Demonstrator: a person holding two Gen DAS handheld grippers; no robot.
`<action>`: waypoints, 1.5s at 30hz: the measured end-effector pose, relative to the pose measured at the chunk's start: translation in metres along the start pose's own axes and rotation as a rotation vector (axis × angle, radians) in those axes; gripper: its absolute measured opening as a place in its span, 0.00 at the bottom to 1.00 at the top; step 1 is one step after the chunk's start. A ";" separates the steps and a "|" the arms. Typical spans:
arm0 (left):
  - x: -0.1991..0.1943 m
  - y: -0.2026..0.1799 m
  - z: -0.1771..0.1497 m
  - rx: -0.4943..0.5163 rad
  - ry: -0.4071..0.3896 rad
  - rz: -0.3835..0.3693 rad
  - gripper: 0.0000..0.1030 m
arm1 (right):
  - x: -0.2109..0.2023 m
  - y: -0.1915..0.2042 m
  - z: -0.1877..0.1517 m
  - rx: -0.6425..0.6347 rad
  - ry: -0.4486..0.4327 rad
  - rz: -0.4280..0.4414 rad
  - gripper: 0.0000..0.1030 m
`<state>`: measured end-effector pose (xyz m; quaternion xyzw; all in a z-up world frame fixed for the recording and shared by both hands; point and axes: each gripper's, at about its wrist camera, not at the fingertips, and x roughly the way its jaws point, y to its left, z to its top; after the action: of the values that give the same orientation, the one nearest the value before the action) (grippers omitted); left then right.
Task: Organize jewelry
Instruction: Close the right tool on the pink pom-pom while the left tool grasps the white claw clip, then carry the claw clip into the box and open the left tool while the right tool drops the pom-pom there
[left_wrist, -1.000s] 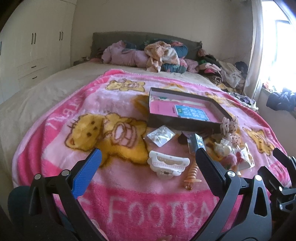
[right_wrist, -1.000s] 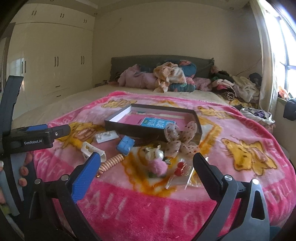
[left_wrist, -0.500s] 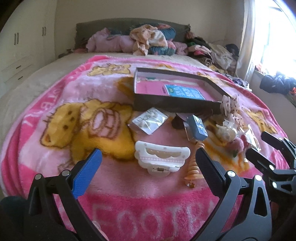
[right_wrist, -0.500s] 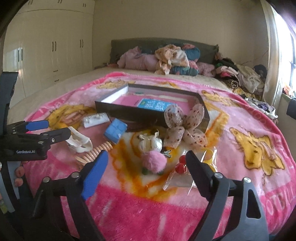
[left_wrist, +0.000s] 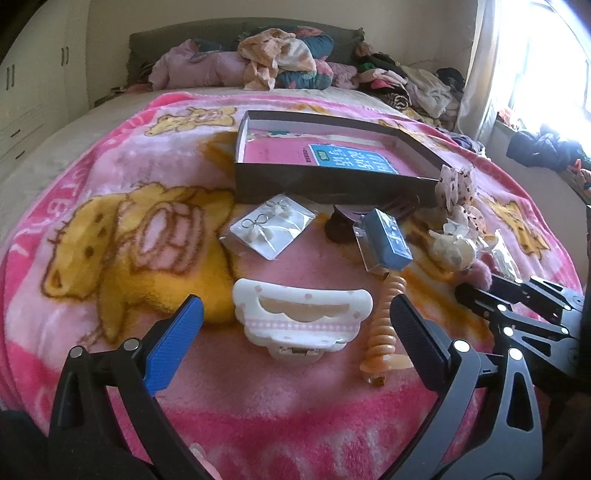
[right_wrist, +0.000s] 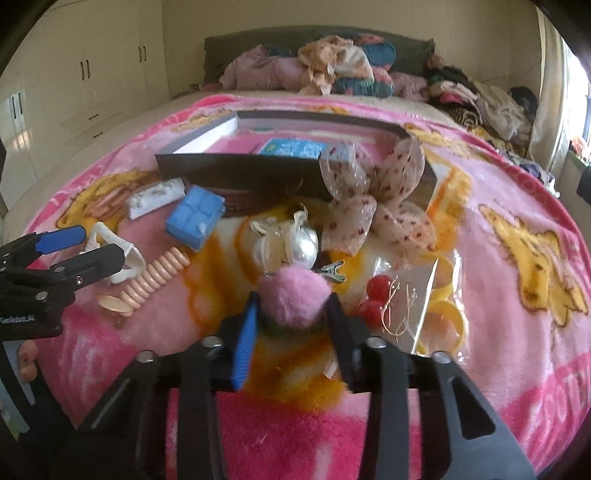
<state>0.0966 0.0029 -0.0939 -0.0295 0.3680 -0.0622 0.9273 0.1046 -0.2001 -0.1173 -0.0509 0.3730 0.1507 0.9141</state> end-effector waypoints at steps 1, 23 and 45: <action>0.001 0.000 0.000 0.001 0.002 0.000 0.89 | 0.000 -0.001 0.000 0.000 -0.004 0.003 0.28; -0.013 -0.006 0.015 -0.006 -0.014 -0.070 0.64 | -0.045 -0.031 0.000 0.118 -0.071 0.103 0.27; 0.015 -0.031 0.097 0.002 -0.077 -0.077 0.64 | -0.045 -0.089 0.079 0.147 -0.144 0.038 0.27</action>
<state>0.1710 -0.0286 -0.0301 -0.0453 0.3307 -0.0971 0.9376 0.1551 -0.2786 -0.0310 0.0345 0.3173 0.1435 0.9368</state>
